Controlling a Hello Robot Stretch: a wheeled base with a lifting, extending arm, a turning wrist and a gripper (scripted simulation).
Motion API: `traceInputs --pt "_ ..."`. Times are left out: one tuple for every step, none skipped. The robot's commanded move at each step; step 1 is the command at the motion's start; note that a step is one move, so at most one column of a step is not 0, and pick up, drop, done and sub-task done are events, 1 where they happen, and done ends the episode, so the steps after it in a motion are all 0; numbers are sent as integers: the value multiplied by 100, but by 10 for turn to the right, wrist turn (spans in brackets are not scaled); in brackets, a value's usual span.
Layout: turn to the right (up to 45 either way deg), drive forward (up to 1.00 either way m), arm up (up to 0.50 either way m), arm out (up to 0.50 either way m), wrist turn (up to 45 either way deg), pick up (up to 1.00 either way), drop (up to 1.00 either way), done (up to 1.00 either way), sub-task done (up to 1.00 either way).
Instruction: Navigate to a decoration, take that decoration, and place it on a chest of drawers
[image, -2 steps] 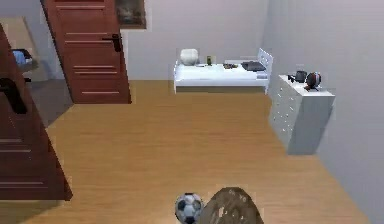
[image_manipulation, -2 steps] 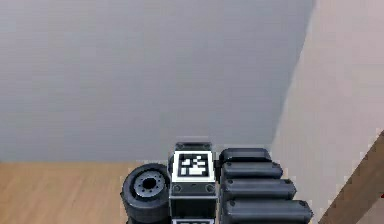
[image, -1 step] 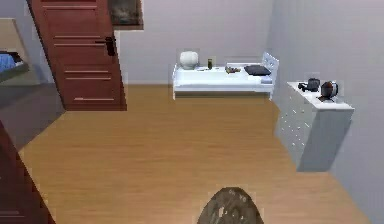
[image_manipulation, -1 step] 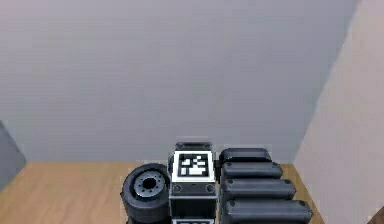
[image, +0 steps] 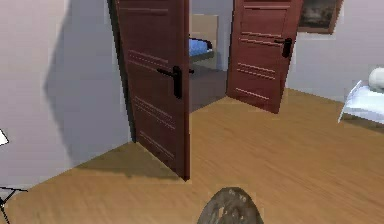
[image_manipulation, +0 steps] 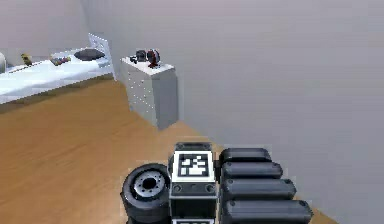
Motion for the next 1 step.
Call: traceInputs --pt "0 55 0 0 0 0 0 0 0"
